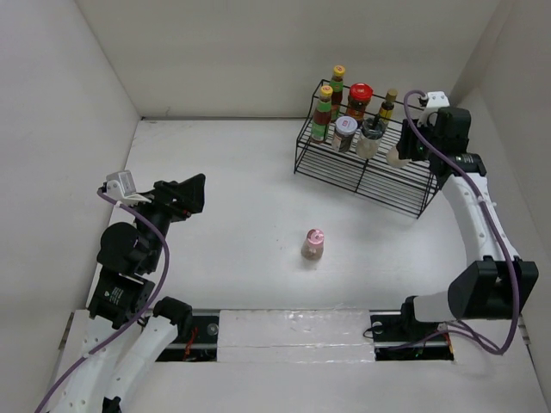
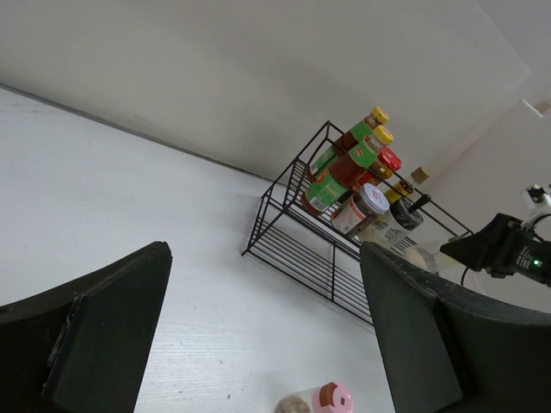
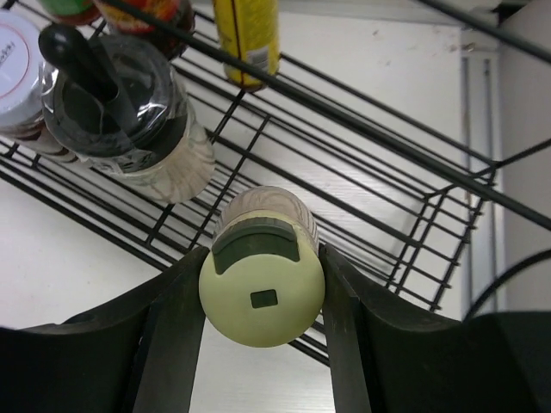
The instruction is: Organize the condiment bottles
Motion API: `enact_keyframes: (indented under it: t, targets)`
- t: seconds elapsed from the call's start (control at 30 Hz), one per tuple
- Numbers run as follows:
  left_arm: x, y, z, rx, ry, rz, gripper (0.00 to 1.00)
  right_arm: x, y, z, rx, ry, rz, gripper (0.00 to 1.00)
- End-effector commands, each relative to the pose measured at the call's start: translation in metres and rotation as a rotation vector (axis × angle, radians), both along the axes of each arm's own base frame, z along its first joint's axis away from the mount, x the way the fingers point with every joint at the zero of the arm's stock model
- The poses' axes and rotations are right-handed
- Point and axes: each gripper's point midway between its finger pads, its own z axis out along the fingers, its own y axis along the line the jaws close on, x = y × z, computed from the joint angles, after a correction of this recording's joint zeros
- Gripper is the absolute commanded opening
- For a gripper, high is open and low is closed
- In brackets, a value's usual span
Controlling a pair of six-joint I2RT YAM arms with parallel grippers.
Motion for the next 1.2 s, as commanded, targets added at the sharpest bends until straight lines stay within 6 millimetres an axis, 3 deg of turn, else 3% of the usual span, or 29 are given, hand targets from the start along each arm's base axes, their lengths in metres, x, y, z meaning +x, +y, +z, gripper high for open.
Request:
enact_keyframes:
  t: [0.0, 0.17, 0.2, 0.3, 0.43, 0.5, 0.53, 0.57, 0.63, 0.7, 0.73, 0.77, 0.87, 0.9, 1.0, 1.03, 1.13, 1.17]
  targets:
    - [-0.003, 0.001, 0.019, -0.018, -0.062, -0.001, 0.87, 0.013, 0.013, 0.022, 0.023, -0.086, 0.046, 0.48]
    - [-0.003, 0.001, 0.019, -0.018, -0.062, -0.001, 0.87, 0.02, 0.017, 0.005, 0.025, -0.044, 0.054, 0.55]
    - [-0.003, 0.001, 0.019, -0.018, -0.062, -0.001, 0.87, 0.022, 0.021, 0.0, 0.026, -0.032, 0.063, 0.63]
    - [-0.003, 0.001, 0.019, -0.018, -0.062, -0.001, 0.87, 0.023, 0.022, 0.004, 0.017, -0.041, 0.055, 0.78]
    - [-0.003, 0.001, 0.019, -0.018, -0.062, -0.001, 0.87, 0.023, 0.023, 0.016, 0.014, -0.074, 0.038, 0.89]
    - [0.0, 0.0, 0.017, -0.015, -0.053, -0.001, 0.87, 0.014, 0.025, 0.042, 0.009, -0.142, 0.015, 0.91]
    - [0.0, 0.0, 0.017, -0.015, -0.053, -0.001, 0.87, 0.008, 0.031, 0.046, 0.011, -0.153, 0.014, 0.91]
    - [0.0, 0.0, 0.017, -0.015, -0.053, -0.001, 0.87, -0.005, 0.033, 0.063, 0.007, -0.206, 0.008, 0.92]
    - [0.0, 0.0, 0.017, -0.015, -0.053, -0.001, 0.87, -0.022, 0.038, 0.078, -0.006, -0.268, -0.013, 0.94]
    - [0.0, 0.0, 0.017, -0.015, -0.053, -0.001, 0.87, -0.049, 0.069, 0.077, 0.012, -0.301, 0.075, 0.95]
    - [0.0, 0.0, 0.017, -0.015, -0.053, -0.001, 0.87, -0.058, 0.081, 0.07, 0.019, -0.289, 0.121, 0.95]
    - [-0.003, 0.001, 0.019, -0.018, -0.063, -0.001, 0.87, -0.071, 0.109, 0.06, 0.039, -0.258, 0.229, 0.97]
    - [0.0, 0.002, 0.017, -0.016, -0.054, 0.008, 0.87, -0.107, 0.138, 0.003, 0.031, -0.056, 0.372, 1.0]
    - [0.0, 0.002, 0.017, -0.016, -0.054, 0.008, 0.87, -0.128, 0.151, -0.028, 0.017, 0.045, 0.438, 1.0]
    - [0.002, 0.0, 0.015, -0.012, -0.046, -0.001, 0.87, -0.17, 0.185, -0.067, 0.062, 0.183, 0.58, 1.0]
    - [0.002, 0.0, 0.015, -0.012, -0.046, -0.001, 0.87, -0.186, 0.191, -0.092, 0.073, 0.255, 0.622, 1.0]
    - [0.004, -0.003, 0.013, -0.007, -0.038, -0.01, 0.87, -0.22, 0.218, -0.116, 0.115, 0.334, 0.735, 1.0]
    - [0.004, -0.003, 0.013, -0.007, -0.038, -0.01, 0.87, -0.222, 0.228, -0.121, 0.125, 0.338, 0.76, 1.0]
